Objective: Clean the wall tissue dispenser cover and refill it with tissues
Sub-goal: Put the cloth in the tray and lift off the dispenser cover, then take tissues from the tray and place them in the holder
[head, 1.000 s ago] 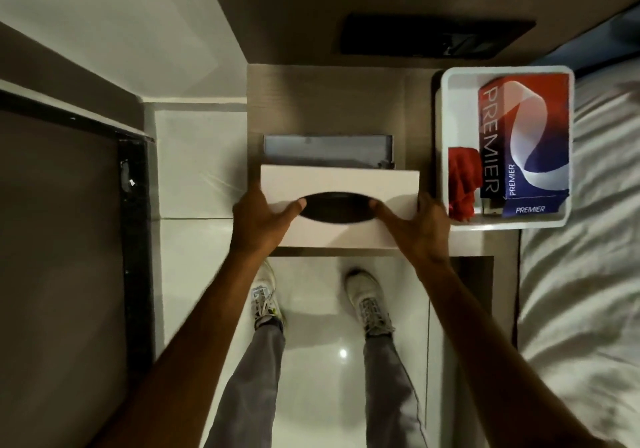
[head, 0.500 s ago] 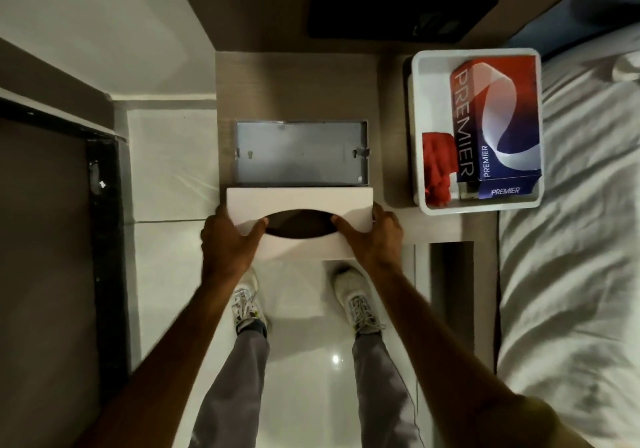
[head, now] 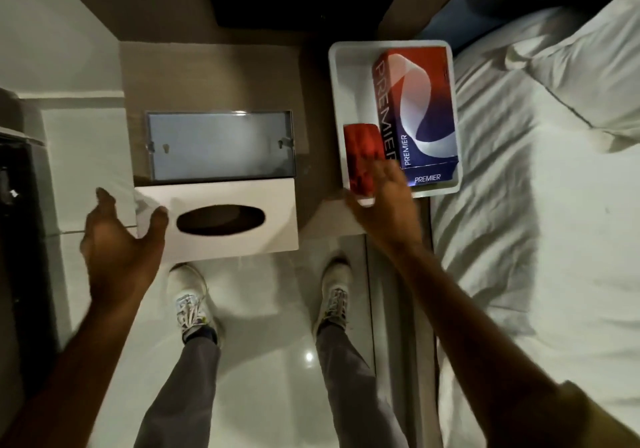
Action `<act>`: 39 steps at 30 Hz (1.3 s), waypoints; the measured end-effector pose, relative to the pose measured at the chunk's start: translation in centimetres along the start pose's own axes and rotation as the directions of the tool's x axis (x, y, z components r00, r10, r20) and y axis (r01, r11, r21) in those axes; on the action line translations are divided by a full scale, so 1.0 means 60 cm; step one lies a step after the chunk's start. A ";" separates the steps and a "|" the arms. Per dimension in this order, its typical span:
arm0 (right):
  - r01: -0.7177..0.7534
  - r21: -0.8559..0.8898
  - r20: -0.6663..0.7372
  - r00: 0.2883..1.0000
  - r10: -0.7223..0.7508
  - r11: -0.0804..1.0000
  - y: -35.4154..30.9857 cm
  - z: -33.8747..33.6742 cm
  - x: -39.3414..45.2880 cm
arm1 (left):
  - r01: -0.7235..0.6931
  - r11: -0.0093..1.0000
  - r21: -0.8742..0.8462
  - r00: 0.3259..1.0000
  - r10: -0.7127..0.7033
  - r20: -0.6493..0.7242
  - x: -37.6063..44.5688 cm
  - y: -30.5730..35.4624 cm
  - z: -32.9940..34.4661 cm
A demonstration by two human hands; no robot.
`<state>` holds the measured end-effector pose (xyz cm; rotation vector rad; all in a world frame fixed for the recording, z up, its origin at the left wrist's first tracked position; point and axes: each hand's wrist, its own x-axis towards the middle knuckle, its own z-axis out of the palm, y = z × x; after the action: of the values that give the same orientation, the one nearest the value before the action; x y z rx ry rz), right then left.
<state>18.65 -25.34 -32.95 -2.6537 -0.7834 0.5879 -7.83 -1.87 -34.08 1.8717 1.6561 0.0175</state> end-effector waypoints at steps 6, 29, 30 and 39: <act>-0.121 -0.338 -0.035 0.993 0.116 0.934 0.128 -0.063 0.067 | -0.272 0.961 -0.051 0.959 0.266 -0.095 -0.100 0.094 0.061; 0.342 0.058 -0.212 0.922 -0.323 0.938 0.115 -0.253 0.089 | -0.269 0.953 -0.138 0.926 0.295 0.235 -0.260 0.503 0.304; 0.352 0.072 -0.218 0.918 -0.330 0.933 0.108 -0.260 0.095 | -0.268 0.952 -0.148 0.936 0.294 0.194 -0.261 0.513 0.301; 0.401 -0.212 -0.273 0.851 -0.448 0.891 0.097 -0.285 0.140 | -0.439 0.874 -0.209 0.897 0.440 -0.044 -0.247 0.524 0.257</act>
<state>35.60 -28.23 -22.91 -2.4790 -1.3010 -0.0147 23.30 -22.31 -26.32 2.0324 1.1372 0.3667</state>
